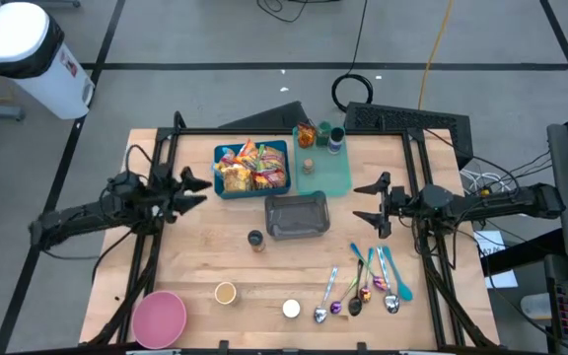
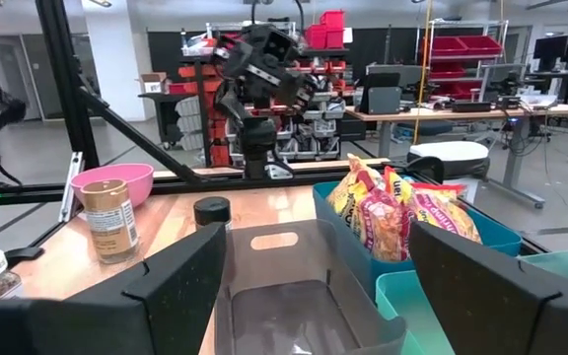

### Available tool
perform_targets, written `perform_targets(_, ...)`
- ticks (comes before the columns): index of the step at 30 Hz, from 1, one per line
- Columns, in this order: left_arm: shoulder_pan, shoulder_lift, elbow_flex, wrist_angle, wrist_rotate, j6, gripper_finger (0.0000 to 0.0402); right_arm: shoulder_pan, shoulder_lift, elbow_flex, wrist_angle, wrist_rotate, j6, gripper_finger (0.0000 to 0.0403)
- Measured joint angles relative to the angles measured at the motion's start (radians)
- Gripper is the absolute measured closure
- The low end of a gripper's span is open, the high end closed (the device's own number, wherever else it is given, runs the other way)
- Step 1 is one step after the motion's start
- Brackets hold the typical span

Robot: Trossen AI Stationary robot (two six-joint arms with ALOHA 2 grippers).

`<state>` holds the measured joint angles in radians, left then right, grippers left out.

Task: Pick & Place Food Item
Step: Put the orange seasoning bottle into the green bin

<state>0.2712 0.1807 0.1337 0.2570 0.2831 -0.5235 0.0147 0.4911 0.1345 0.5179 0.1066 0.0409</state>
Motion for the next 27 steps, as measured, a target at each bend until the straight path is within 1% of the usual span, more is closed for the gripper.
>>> perform_targets(5,-0.178,0.236,0.009,0.173,-0.097,0.189,0.0131,0.000,0.011,0.000,0.001,0.002,0.000,0.0094)
perform_targets(7,-0.239,0.339,0.027,0.217,-0.151,0.245,0.0131,0.000,0.017,0.000,0.001,0.002,0.000,0.0094)
perform_targets(9,-0.287,0.429,0.049,0.236,-0.206,0.275,0.0131,0.000,0.024,0.000,0.001,0.002,0.000,0.0094)
perform_targets(11,-0.321,0.505,0.073,0.245,-0.237,0.306,0.0131,0.000,0.030,0.000,0.001,0.002,0.000,0.0094)
perform_targets(16,-0.403,0.692,0.125,0.246,-0.267,0.371,0.0131,0.000,0.043,0.000,0.001,0.001,0.000,0.0094)
perform_targets(19,-0.445,0.795,0.151,0.245,-0.293,0.356,0.0131,0.000,0.048,0.000,0.000,0.002,0.000,0.0094)
perform_targets(21,-0.468,0.851,0.155,0.219,-0.293,0.316,0.0131,0.000,0.049,0.000,0.001,0.002,0.000,0.0094)
perform_targets(25,-0.503,0.916,0.155,0.079,-0.285,0.169,0.0131,0.000,0.049,0.000,0.001,0.000,-0.001,0.0094)
perform_targets(27,-0.521,0.939,0.155,0.007,-0.299,0.082,0.0131,0.000,0.049,0.000,0.001,0.000,0.000,0.0094)
